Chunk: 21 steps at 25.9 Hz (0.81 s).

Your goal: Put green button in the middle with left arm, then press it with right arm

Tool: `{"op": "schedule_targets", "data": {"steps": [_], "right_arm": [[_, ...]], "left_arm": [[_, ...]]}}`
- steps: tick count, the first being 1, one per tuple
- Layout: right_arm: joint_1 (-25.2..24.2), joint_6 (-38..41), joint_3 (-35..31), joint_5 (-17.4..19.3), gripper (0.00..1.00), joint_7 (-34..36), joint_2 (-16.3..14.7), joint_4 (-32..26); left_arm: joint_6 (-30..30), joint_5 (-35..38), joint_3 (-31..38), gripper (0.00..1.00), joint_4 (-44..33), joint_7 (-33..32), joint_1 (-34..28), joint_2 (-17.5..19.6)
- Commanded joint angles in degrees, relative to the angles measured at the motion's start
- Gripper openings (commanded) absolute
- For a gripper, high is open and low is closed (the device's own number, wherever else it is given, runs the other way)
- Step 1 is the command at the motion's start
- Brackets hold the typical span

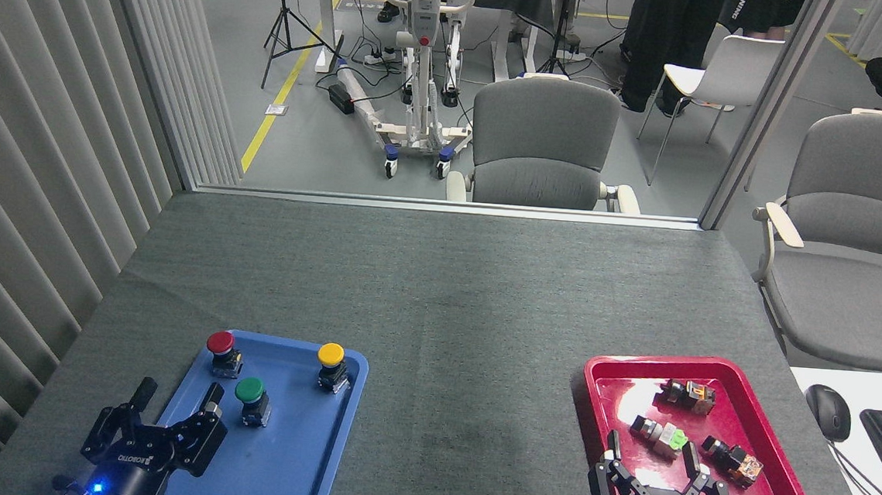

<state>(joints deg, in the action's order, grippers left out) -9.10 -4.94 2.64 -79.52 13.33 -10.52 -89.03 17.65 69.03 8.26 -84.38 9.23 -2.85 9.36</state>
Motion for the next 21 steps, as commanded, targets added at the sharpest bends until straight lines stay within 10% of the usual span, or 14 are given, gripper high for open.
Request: {"op": "schedule_targets", "data": {"steps": [1, 21], "right_arm": [[0.0, 0.3, 0.0, 0.0, 1.00, 0.1, 0.1, 0.0], [0.0, -0.1, 0.0, -0.1, 1.00, 0.2, 0.2, -0.2]], "left_arm": [[0.0, 0.1, 0.0, 1.00, 1.2, 0.1, 0.2, -0.5], [-3.9, 12.8, -4.2, 1.00, 6.7, 1.1, 1.7, -3.0]]}}
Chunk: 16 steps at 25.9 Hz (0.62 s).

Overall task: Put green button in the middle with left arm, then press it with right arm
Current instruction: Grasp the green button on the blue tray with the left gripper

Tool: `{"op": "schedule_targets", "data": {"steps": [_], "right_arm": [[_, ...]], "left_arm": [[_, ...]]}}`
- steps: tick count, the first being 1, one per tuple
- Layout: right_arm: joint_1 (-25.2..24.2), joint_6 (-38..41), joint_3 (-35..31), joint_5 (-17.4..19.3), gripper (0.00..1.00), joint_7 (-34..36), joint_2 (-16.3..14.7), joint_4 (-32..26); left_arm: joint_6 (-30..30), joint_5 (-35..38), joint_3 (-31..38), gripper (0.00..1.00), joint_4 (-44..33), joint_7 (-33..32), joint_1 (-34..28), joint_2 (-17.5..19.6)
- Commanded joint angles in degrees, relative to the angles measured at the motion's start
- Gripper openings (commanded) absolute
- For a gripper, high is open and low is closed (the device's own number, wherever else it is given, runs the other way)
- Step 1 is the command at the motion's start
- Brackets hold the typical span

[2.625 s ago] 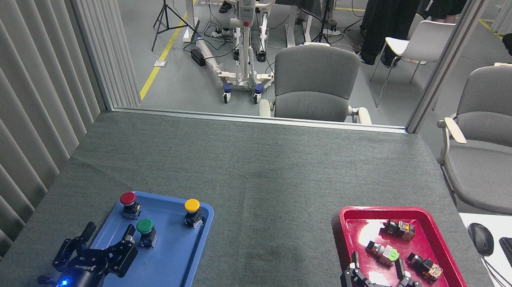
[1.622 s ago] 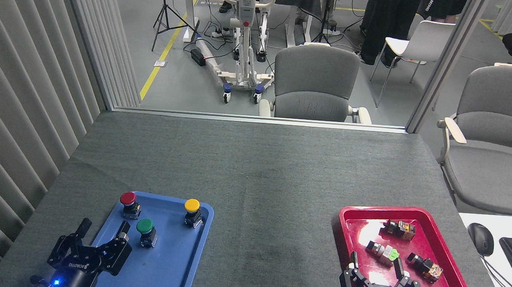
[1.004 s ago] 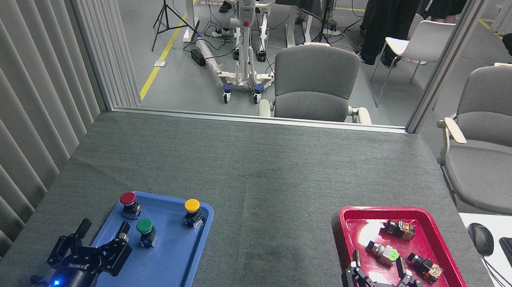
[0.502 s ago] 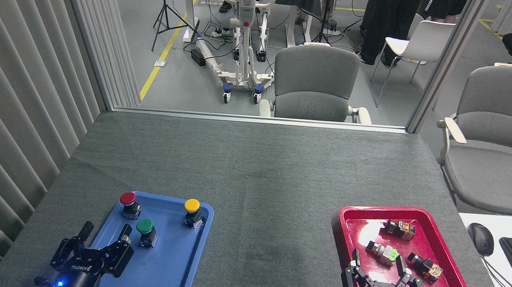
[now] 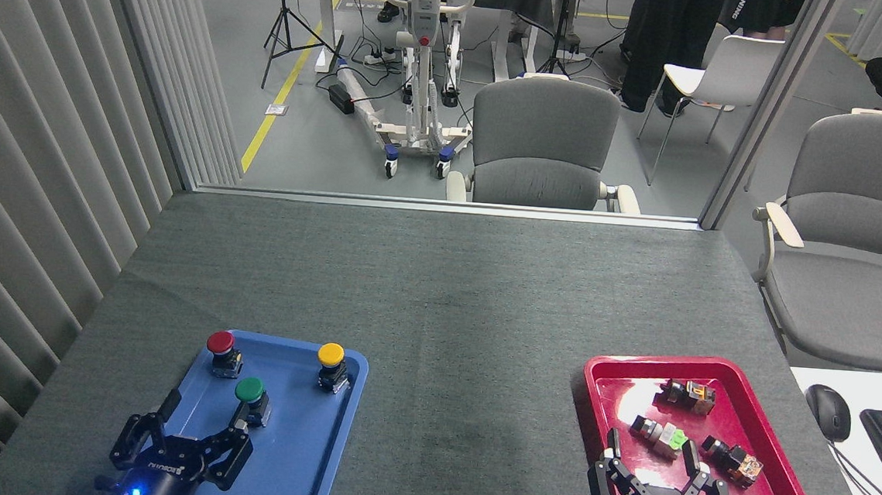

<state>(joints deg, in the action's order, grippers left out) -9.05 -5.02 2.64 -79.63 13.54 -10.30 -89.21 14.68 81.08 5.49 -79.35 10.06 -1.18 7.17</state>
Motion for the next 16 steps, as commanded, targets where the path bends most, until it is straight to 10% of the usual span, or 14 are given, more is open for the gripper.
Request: {"op": "schedule_targets", "data": {"steps": [1, 16], "right_arm": [[0.0, 0.0, 0.0, 0.0, 1.00, 0.0, 0.0, 0.0], [0.0, 0.1, 0.1, 0.0, 1.00, 0.0, 0.2, -0.1]], "left_arm": [[-1.0, 0.7, -1.4, 1.00, 2.4, 0.2, 0.2, -1.2], [-1.0, 0.9, -5.8, 0.99, 18.1, 2.9, 8.9, -1.4]]}}
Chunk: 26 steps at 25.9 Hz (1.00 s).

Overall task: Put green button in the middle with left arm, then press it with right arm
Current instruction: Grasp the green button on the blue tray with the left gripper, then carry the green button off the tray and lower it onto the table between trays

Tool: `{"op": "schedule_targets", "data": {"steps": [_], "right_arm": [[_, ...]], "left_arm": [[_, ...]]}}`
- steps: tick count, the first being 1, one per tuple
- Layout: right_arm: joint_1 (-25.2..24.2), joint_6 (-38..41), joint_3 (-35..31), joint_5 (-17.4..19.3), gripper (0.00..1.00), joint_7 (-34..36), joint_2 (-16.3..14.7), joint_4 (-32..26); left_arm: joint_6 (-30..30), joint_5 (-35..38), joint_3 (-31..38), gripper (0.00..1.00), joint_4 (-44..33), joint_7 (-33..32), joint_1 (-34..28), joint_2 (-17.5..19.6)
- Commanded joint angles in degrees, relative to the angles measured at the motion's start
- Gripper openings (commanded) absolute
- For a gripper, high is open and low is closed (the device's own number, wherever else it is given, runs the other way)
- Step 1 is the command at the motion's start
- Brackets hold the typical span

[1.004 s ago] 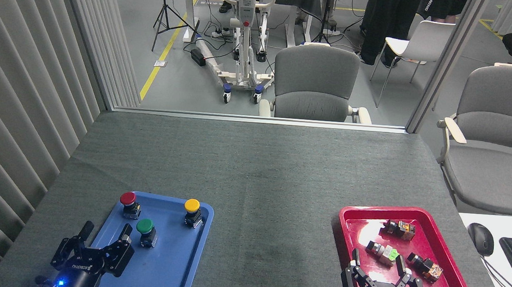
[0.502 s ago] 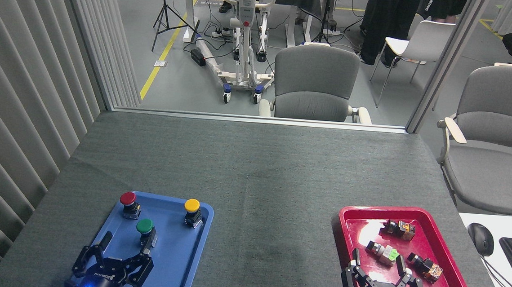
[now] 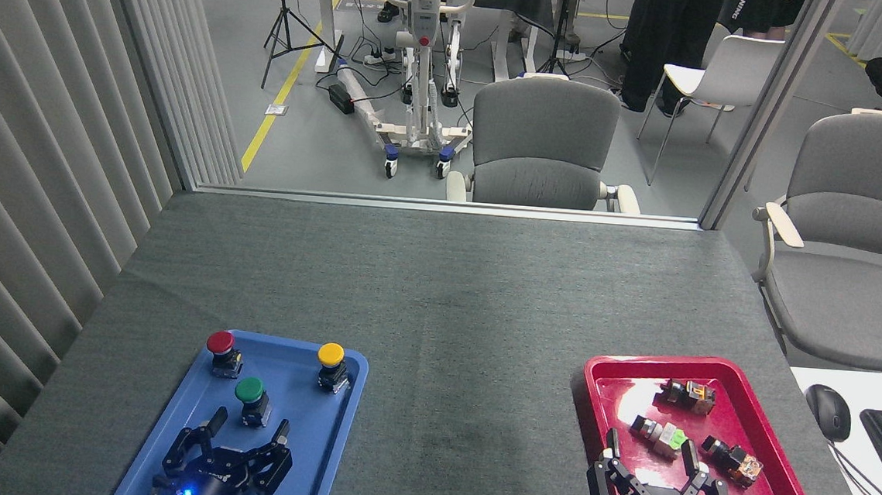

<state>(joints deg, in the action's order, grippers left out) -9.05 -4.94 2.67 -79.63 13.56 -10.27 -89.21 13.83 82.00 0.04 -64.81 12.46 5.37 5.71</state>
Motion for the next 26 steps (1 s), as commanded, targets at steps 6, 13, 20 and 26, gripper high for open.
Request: {"op": "schedule_targets", "data": {"steps": [6, 13, 20, 26], "right_arm": [[0.0, 0.0, 0.1, 0.0, 1.00, 0.0, 0.1, -0.1], [0.0, 0.3, 0.0, 0.0, 1.00, 0.1, -0.2, -0.1], [0.0, 0.1, 0.0, 0.0, 1.00, 0.1, -0.6, -0.1], [0.1, 0.0, 0.0, 0.0, 1.00, 0.1, -0.7, -0.1]], "left_arm": [[-0.1, 0.0, -0.4, 0.99, 6.8, 1.3, 5.4, 0.4], [0.0, -0.2, -0.4, 0.60, 10.8, 1.2, 7.1, 0.5], [1.0, 0.0, -0.5, 0.15, 12.4, 2.2, 7.7, 1.7], [16.8, -0.2, -0.5, 0.02, 1.5, 4.7, 6.0, 4.1]]}}
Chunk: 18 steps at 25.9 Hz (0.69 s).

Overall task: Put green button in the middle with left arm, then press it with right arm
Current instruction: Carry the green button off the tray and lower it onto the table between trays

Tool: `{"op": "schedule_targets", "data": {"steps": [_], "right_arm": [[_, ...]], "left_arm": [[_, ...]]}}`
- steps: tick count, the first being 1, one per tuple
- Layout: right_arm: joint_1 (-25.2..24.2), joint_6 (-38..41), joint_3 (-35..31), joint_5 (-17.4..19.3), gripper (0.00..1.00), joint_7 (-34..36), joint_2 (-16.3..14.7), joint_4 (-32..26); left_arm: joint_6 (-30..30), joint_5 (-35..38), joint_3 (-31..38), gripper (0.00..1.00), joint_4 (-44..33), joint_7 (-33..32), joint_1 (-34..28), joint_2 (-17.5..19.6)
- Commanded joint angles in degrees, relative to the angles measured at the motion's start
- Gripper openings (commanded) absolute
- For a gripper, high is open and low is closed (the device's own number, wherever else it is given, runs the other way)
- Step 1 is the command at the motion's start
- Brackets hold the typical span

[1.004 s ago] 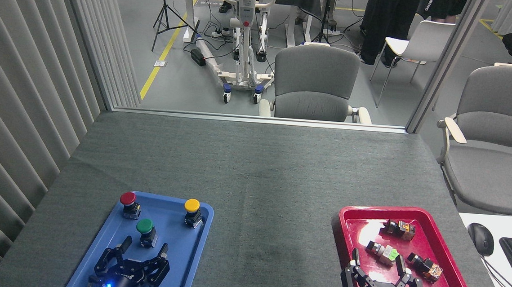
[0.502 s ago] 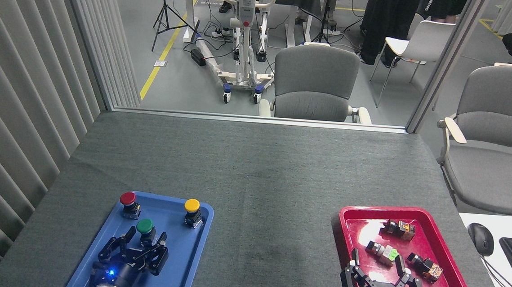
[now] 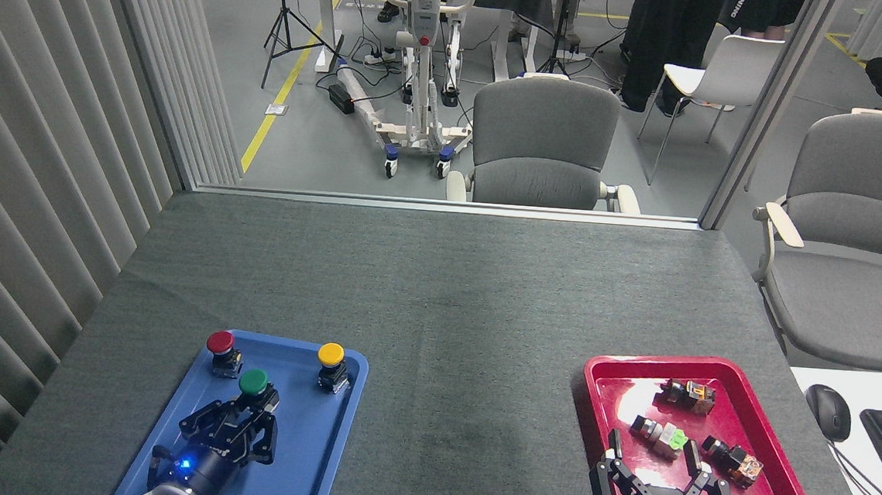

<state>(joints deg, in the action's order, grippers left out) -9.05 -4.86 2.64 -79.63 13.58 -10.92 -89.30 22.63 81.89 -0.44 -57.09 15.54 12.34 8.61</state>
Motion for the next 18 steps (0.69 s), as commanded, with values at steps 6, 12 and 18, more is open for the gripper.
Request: {"op": "schedule_targets", "data": {"steps": [6, 12, 18], "right_arm": [[0.1, -0.1, -0.1, 0.0, 1.00, 0.0, -0.1, 0.0], [0.0, -0.1, 0.0, 0.0, 1.00, 0.0, -0.1, 0.0], [0.0, -0.1, 0.0, 0.0, 1.00, 0.0, -0.1, 0.0]], "left_arm": [[11.0, 0.0, -14.4, 0.00, -9.5, 1.7, 1.5, -3.6], [7.5, 5.3, -24.3, 0.00, 2.8, 1.7, 5.9, -14.1], [1.5, 6.7, -25.4, 0.00, 8.7, 2.3, 6.0, -16.2]]}}
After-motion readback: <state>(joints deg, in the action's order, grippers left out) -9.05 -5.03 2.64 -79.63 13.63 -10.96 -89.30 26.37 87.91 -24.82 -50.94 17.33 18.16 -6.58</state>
